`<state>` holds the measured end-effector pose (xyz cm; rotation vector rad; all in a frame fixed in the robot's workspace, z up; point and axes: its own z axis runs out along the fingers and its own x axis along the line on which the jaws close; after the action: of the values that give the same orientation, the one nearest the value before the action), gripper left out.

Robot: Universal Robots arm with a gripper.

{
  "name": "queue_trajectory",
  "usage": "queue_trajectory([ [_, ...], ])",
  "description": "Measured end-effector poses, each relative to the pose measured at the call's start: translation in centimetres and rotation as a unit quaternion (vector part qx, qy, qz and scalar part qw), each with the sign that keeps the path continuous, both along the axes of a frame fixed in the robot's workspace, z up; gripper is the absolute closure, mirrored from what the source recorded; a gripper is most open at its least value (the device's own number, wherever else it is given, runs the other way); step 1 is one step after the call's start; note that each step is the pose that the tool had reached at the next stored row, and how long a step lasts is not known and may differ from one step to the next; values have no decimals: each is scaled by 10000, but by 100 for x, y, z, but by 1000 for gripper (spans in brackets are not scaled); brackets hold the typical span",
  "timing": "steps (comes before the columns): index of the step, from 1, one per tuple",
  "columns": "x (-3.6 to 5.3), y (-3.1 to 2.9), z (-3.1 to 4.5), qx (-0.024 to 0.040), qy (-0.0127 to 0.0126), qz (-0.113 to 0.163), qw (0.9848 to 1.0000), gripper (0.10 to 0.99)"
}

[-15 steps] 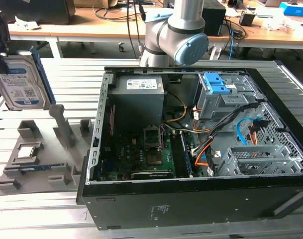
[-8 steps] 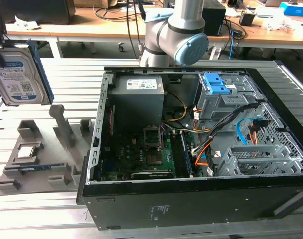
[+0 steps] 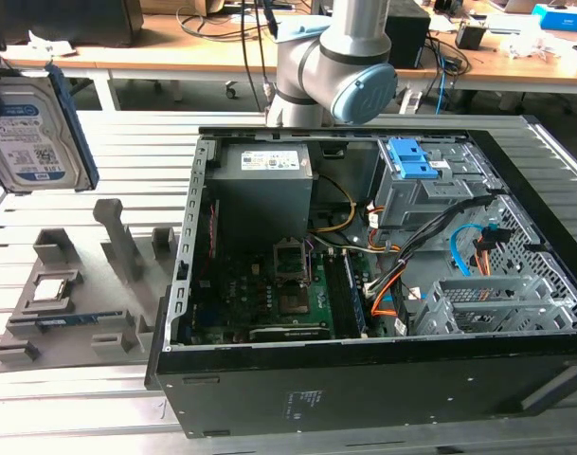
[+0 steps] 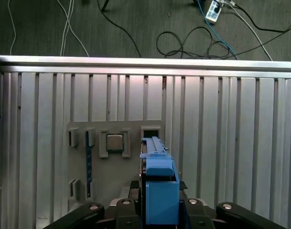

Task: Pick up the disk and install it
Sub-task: 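Pick up the disk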

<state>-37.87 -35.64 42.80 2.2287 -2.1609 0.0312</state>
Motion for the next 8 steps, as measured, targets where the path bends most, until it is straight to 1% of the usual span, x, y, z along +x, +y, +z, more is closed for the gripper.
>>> queue_trajectory([
  [3, 0, 0, 65, 0, 0, 0, 10000, 722],
  [8, 0, 0, 141, 0, 0, 0, 10000, 722],
])
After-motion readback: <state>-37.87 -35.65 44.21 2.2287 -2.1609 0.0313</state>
